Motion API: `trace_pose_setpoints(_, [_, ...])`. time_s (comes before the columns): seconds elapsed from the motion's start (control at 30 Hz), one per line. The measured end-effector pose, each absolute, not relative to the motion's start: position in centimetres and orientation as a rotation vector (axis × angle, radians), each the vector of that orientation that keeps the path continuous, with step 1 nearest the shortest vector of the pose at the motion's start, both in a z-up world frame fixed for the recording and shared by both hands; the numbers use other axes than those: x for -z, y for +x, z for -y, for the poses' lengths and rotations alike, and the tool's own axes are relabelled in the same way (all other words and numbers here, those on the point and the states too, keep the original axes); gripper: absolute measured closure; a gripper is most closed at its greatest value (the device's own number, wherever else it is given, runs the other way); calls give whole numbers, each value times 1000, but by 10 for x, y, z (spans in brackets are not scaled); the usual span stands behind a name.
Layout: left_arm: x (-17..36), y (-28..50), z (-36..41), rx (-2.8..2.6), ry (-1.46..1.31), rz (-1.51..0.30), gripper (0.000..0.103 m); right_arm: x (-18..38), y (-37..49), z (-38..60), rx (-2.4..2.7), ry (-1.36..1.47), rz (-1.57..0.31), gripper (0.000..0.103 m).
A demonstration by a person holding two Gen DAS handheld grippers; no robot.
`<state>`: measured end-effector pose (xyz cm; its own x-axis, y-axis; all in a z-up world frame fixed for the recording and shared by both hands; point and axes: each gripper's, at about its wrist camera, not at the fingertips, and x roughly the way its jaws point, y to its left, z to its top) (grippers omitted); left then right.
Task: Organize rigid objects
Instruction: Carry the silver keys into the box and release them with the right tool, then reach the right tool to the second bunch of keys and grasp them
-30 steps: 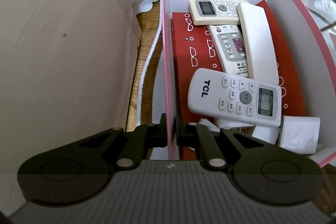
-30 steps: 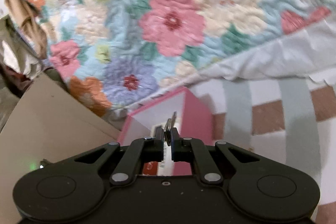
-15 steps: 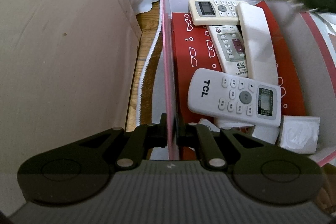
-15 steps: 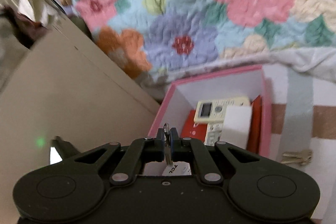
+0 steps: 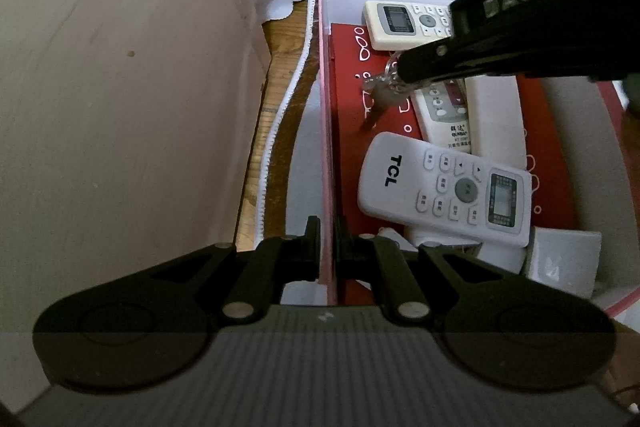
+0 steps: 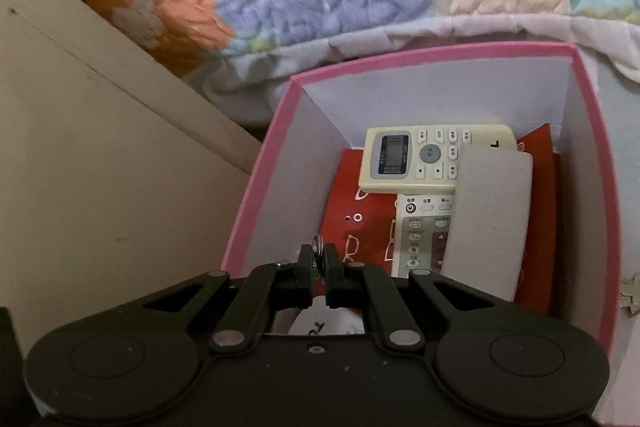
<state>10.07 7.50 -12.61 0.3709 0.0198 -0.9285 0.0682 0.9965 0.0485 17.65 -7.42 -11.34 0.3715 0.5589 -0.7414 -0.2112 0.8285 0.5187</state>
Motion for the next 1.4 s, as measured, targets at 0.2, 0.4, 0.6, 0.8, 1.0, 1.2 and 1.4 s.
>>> trace_pose_setpoints(0.2, [126, 104, -74, 25, 83, -1203, 97, 97, 167, 103, -567, 404, -1025, 81])
trace_pose_setpoints(0.4, [125, 104, -62, -2, 145, -1186, 97, 41, 133, 147, -610, 233, -896, 74])
trace_pose_setpoints(0.6, [125, 103, -60, -12, 150, -1187, 96, 23, 114, 200, -563, 42, -840, 50])
trace_pose_setpoints(0.8, [124, 103, -58, -18, 154, -1191, 96, 41, 93, 241, -545, -80, -735, 42])
trace_pose_setpoints(1.0, [124, 101, -58, -22, 155, -1190, 96, 98, 97, 246, -531, -92, -799, 42])
trace_pose_setpoints(1.2, [124, 103, -57, -25, 170, -1196, 96, 154, 104, 236, -480, -97, -908, 43])
trace_pose_setpoints(1.4, [124, 104, -55, -32, 181, -1198, 95, 178, 120, 228, -389, -70, -954, 44])
